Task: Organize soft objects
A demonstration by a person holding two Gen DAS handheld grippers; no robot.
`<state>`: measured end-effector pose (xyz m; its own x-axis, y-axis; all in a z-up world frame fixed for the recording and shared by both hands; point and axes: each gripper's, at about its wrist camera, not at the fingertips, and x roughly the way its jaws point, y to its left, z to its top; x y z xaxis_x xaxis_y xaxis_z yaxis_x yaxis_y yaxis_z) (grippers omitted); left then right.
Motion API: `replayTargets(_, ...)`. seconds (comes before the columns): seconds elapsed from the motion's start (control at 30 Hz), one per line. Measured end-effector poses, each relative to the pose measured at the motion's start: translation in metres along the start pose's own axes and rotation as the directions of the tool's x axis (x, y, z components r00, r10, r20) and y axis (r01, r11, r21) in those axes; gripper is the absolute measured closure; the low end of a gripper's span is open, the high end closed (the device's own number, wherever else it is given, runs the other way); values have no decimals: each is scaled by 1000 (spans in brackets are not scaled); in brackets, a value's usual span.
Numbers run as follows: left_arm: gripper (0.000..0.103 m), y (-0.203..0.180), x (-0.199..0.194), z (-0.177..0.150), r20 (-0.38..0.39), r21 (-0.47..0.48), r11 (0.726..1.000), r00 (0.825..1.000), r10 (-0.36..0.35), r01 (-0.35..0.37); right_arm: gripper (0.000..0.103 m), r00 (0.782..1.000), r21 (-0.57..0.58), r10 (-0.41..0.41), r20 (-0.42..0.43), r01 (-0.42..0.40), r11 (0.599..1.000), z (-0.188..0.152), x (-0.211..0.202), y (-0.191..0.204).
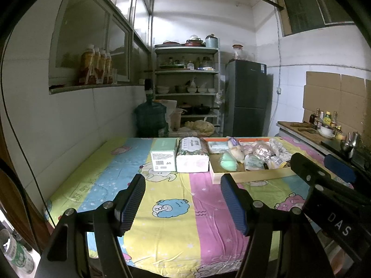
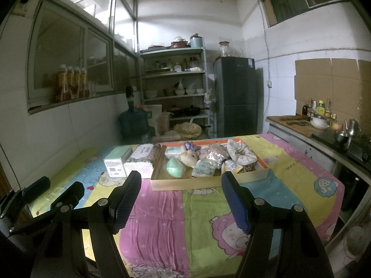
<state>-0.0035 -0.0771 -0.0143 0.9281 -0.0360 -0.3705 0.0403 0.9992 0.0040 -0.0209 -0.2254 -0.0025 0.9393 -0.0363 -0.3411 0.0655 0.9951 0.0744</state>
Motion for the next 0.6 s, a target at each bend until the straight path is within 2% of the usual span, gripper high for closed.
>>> replayTargets(0.6,36,0,0,0,0,0,1000,1000,-1,1,30,1000,-1,1,1,-1,1000,0,0,2)
